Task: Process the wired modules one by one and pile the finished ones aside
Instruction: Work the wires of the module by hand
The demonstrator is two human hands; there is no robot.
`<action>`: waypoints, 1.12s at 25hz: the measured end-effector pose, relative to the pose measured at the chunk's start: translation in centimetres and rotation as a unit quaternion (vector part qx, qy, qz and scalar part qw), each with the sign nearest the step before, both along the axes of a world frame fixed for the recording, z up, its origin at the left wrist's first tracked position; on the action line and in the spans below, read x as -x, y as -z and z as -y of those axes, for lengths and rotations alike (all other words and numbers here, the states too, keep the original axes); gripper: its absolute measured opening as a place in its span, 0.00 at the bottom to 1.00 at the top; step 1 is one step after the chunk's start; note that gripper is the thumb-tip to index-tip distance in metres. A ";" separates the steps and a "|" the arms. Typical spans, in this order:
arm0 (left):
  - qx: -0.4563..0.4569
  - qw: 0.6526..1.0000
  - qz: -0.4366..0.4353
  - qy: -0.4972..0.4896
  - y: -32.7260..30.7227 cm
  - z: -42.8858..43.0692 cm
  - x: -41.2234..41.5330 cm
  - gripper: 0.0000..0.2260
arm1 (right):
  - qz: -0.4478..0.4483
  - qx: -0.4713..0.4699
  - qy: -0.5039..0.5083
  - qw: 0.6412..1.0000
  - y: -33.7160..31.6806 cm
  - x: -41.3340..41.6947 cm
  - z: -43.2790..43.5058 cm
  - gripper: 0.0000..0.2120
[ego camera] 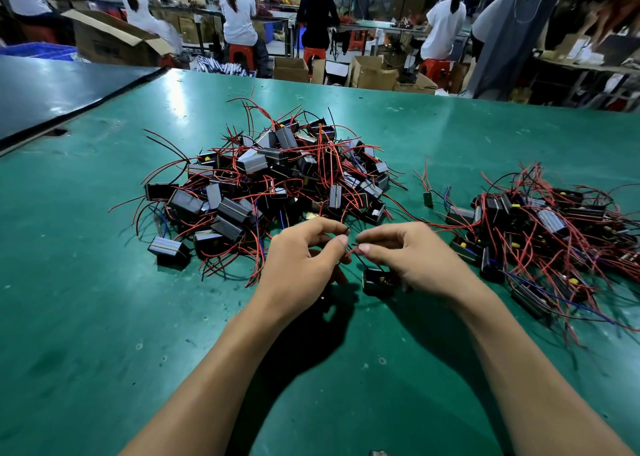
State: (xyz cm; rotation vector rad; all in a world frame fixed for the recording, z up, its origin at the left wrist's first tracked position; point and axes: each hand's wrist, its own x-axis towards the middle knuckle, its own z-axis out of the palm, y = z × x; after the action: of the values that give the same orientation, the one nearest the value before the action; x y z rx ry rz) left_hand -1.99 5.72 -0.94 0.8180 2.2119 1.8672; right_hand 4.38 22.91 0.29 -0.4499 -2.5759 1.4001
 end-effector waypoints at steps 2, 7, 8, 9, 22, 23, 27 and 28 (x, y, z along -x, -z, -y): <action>0.015 1.000 0.005 0.006 0.1 0.0 0.1 0.04 | 0.034 0.027 -0.015 0.999 0.0 -0.1 0.5 0.09; -0.001 1.000 0.019 0.005 0.1 0.0 0.0 0.06 | 0.034 0.150 0.011 0.988 0.0 -0.6 1.3 0.08; -0.010 1.000 0.020 0.000 0.1 0.0 -0.1 0.06 | 0.025 0.164 0.023 0.986 0.1 -0.7 1.4 0.07; -0.019 1.000 0.020 -0.006 0.1 0.0 -0.1 0.07 | 0.013 0.180 0.035 0.983 0.2 -0.9 1.6 0.07; -0.039 0.999 0.037 0.001 0.0 0.1 0.2 0.08 | 0.001 0.206 -0.048 0.977 0.2 -2.5 2.2 0.07; -0.036 0.999 0.037 0.000 -0.1 0.1 0.1 0.08 | -0.001 0.202 -0.051 0.978 0.2 -2.5 2.2 0.07; -0.017 0.999 0.027 -0.011 -0.2 0.1 -0.1 0.08 | -0.018 0.190 -0.056 0.980 0.2 -2.6 2.1 0.07; -0.012 1.000 0.023 -0.010 -0.2 0.1 -0.1 0.07 | -0.023 0.179 -0.057 0.982 0.2 -2.7 2.1 0.07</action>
State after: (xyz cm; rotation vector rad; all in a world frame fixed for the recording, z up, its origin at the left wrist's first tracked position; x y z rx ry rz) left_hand -1.86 5.65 -0.75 0.7504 2.1823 1.9056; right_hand 7.06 20.77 0.08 -0.3168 -2.3478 1.9004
